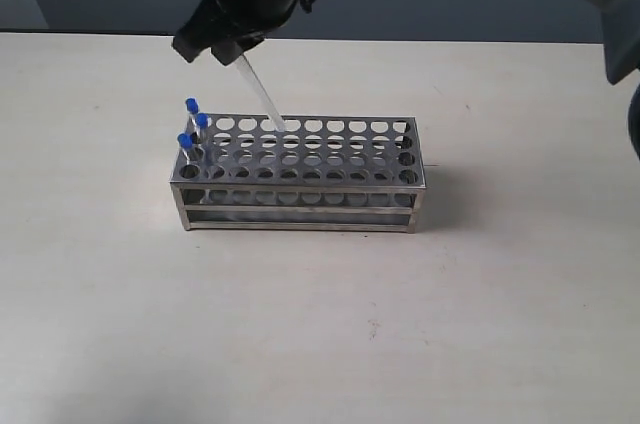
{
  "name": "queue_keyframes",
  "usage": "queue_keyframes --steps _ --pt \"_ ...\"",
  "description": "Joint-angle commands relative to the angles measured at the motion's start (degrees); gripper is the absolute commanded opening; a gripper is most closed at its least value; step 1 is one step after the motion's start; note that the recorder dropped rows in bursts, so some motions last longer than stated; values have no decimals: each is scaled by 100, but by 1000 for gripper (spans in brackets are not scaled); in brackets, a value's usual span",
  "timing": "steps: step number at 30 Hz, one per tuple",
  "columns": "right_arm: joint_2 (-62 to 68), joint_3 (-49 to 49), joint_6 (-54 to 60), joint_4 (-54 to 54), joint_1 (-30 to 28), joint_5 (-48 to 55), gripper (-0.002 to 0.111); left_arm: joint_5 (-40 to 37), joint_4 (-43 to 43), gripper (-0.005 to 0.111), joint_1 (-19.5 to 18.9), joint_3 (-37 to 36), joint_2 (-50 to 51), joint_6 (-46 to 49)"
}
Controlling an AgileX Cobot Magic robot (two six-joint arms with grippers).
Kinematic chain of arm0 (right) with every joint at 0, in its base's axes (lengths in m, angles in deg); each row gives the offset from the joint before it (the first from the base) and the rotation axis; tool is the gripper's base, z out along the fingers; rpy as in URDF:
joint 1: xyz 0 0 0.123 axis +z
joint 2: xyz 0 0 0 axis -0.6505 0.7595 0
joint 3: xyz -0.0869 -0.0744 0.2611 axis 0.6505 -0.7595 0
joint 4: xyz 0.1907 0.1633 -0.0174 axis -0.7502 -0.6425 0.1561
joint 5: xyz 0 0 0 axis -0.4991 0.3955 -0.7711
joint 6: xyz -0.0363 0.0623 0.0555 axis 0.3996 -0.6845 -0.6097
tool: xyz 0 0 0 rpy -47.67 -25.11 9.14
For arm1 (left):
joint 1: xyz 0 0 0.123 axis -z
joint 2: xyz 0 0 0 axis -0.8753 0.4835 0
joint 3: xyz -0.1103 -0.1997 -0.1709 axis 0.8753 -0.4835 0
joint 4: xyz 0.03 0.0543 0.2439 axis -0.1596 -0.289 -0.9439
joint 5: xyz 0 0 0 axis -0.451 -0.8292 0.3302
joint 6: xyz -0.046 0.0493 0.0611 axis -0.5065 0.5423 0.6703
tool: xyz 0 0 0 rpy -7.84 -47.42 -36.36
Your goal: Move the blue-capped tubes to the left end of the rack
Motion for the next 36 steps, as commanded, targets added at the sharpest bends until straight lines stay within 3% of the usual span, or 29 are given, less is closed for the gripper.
queue_keyframes --steps 1,18,22,29,36 --pt "-123 19 56 -123 -10 -145 0 37 4 1 36 18 -20 -3" --pt "-420 -117 895 -1724 -10 -747 0 37 4 1 36 18 -20 -3" --pt "-447 -459 1375 -2328 -10 -1076 0 26 29 1 36 18 -20 -3" --pt "-590 -1089 1672 -2464 -10 -1365 0 26 29 1 36 18 -20 -3" --pt "-1314 -2422 2746 -3406 -10 -2651 0 26 29 1 36 18 -20 -3"
